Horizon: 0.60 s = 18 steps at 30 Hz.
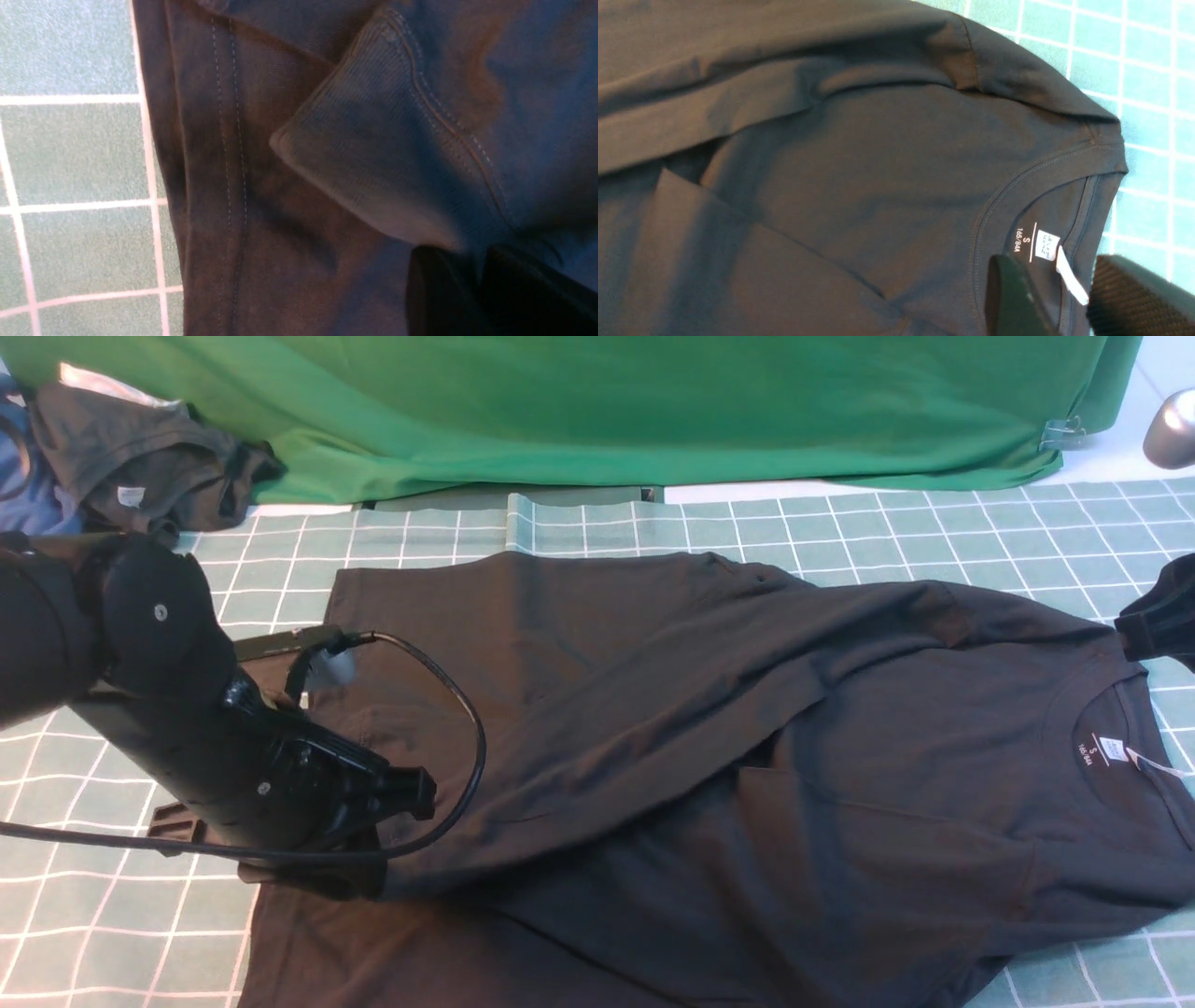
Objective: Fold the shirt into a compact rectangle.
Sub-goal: 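Fold the left side of the dark shirt inward over its body with the left gripper, then grasp the near edge of the shirt at its hem and shoulder corners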
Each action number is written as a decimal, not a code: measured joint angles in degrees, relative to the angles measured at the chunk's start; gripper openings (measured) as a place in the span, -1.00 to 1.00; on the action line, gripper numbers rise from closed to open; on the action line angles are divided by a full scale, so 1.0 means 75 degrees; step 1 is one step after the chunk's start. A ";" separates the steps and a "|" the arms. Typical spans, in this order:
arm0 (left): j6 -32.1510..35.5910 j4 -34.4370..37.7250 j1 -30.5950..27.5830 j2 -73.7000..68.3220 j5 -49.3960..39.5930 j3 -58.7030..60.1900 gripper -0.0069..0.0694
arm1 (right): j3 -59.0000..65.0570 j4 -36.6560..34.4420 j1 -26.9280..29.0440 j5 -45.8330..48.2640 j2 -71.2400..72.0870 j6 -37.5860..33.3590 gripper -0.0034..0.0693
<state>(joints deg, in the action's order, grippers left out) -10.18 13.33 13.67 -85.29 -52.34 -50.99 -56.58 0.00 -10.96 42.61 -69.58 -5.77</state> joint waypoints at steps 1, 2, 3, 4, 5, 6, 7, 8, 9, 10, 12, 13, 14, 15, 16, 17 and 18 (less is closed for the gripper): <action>0.0000 -0.0021 0.0000 0.0000 0.0002 0.0000 -0.29 | 0.0000 0.0000 0.0000 0.0000 0.0000 0.0002 -0.25; 0.0000 -0.0061 0.0000 0.0000 0.0002 0.0000 -0.17 | 0.0000 0.0000 0.0000 0.0000 0.0000 0.0011 -0.24; 0.0000 -0.0118 0.0000 0.0000 -0.0022 0.0000 -0.06 | 0.0000 0.0000 0.0000 0.0000 0.0000 0.0023 -0.24; 0.0000 -0.0208 0.0000 0.0000 -0.0072 0.0000 0.05 | 0.0000 0.0000 0.0000 0.0000 0.0000 0.0031 -0.24; 0.0000 -0.0228 0.0000 0.0000 -0.0108 0.0000 0.09 | 0.0000 0.0000 0.0000 0.0000 0.0000 0.0039 -0.24; 0.0000 -0.0331 0.0000 0.0000 -0.0306 0.0000 0.22 | 0.0000 0.0000 0.0000 0.0009 0.0000 0.0049 -0.24; 0.0000 -0.0400 0.0000 0.0000 -0.0509 0.0000 0.30 | 0.0000 0.0000 0.0000 0.0038 0.0000 0.0056 -0.24; -0.0002 -0.0474 0.0000 0.0000 -0.0751 0.0000 0.35 | 0.0000 0.0000 0.0000 0.0080 0.0000 0.0056 -0.24; -0.0009 -0.0550 0.0000 0.0000 -0.1001 0.0000 0.38 | 0.0000 0.0000 0.0000 0.0120 0.0000 0.0056 -0.24; -0.0009 -0.0576 0.0000 0.0019 -0.1174 0.0043 0.40 | 0.0000 0.0000 0.0000 0.0147 0.0000 0.0056 -0.24; -0.0016 -0.0577 0.0000 0.0102 -0.1472 0.0258 0.41 | 0.0000 0.0000 0.0000 0.0183 0.0000 0.0056 -0.24; -0.0016 -0.0577 0.0000 0.0147 -0.1550 0.0403 0.40 | 0.0000 0.0000 0.0000 0.0203 0.0000 0.0056 -0.24; -0.0056 -0.0577 0.0000 0.0286 -0.1591 0.0665 0.39 | 0.0000 0.0000 0.0000 0.0238 0.0000 0.0056 -0.24; -0.0111 -0.0577 0.0000 0.0357 -0.1592 0.0864 0.37 | 0.0000 0.0000 0.0000 0.0248 0.0000 0.0056 -0.24; -0.0216 -0.0577 0.0000 0.0477 -0.1581 0.1129 0.35 | 0.0000 0.0000 0.0000 0.0264 0.0000 0.0065 -0.24; -0.0269 -0.0577 0.0000 0.0608 -0.1541 0.1345 0.34 | 0.0000 0.0000 0.0000 0.0283 0.0000 0.0069 -0.24; -0.0317 -0.0592 0.0000 0.0741 -0.1433 0.1612 0.32 | 0.0000 0.0000 0.0000 0.0283 0.0000 0.0078 -0.24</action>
<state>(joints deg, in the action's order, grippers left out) -12.55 8.89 13.67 -79.73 -63.09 -38.90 -56.58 0.00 -10.96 44.74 -69.58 -5.18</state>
